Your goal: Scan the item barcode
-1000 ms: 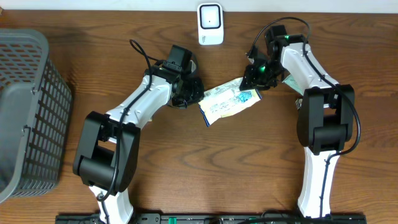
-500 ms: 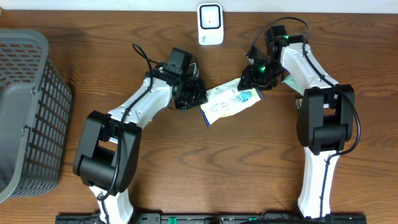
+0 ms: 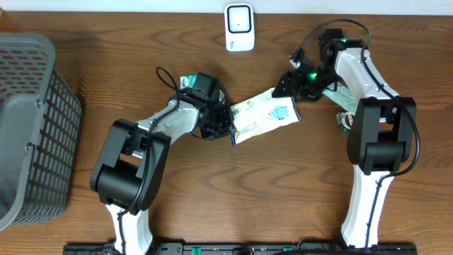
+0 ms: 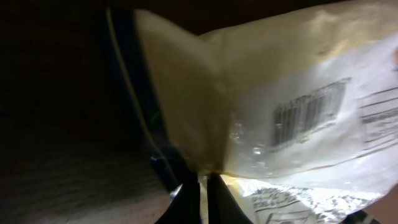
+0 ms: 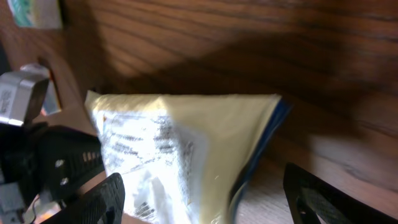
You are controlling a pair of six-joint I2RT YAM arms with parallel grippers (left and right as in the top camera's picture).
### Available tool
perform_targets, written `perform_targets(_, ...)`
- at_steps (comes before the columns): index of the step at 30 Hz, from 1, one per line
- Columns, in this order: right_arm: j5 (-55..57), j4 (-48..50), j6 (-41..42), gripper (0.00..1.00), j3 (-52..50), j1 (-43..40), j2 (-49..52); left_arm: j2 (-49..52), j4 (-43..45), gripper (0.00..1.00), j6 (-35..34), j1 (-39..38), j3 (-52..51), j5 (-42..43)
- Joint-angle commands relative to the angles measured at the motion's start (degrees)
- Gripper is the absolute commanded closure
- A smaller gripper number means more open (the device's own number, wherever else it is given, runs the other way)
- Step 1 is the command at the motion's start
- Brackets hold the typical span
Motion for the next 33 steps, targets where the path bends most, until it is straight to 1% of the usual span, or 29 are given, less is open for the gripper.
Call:
perform_targets(1,-3.28,-0.2,-2.86,0.23,0.22,1.14,0.39,4.68,-0.02,0.93,-2.95,-0.31,-0.74,-2.49)
perform_targets(6,-2.73,1.11,-2.51,0.23,-1.2,2.25,0.42,4.68,0.15,0.93,-2.89,-0.31,-0.74,-2.49)
perform_targets(8,-2.69,2.23,-2.51,0.22,-2.89,2.29,0.42,4.68,0.15,0.93,-2.89,-0.31,-0.74,-2.51)
perform_targets(11,-5.57,5.49,-2.75,0.21,-6.88,2.45,0.42,4.68,0.15,0.93,-2.89,-0.31,-0.74,-2.51)
perform_targets(15,-10.34,9.16,-5.77,0.2,-10.71,3.87,0.42,4.68,0.15,0.93,-2.89,-0.31,-0.74,-2.49)
perform_targets(18,-10.45,9.92,-7.72,0.21,-11.78,5.51,0.42,4.68,0.13,0.93,-2.86,-0.31,-0.74,-2.51)
perform_targets(19,-10.45,9.97,-8.02,0.23,-11.91,5.97,0.42,4.68,0.15,0.93,-2.89,-0.31,-0.74,-2.51)
perform_targets(21,-10.34,9.84,-8.2,0.33,-12.02,6.82,0.42,4.68,0.15,0.93,-2.86,-0.31,-0.74,-2.51)
perform_targets(22,-10.29,9.92,-8.2,0.4,-12.11,7.15,0.42,4.68,0.15,0.93,-2.86,-0.31,-0.74,-2.51)
perform_targets(23,-10.27,9.94,-8.2,0.45,-12.15,7.37,0.42,4.68,0.13,0.93,-2.86,-0.31,-0.74,-2.51)
perform_targets(25,-10.19,10.19,-8.13,0.61,-12.28,7.5,0.42,4.68,0.15,0.93,-2.84,-0.31,-0.74,-2.54)
perform_targets(27,-10.19,10.34,-8.11,0.75,-12.28,7.43,0.42,4.68,0.15,0.93,-2.56,-0.31,-0.74,-2.54)
perform_targets(30,-10.21,10.58,-8.11,0.77,-12.28,7.39,0.42,4.68,0.17,0.93,-2.01,-0.31,-0.72,-2.47)
perform_targets(32,-10.45,10.8,-8.13,0.8,-12.26,7.37,0.39,4.04,0.15,0.93,-1.57,-0.17,-0.72,-2.23)
perform_targets(33,-11.1,11.02,-8.15,0.84,-12.26,7.37,0.39,2.84,0.09,0.93,-0.35,0.0,-0.7,-2.25)
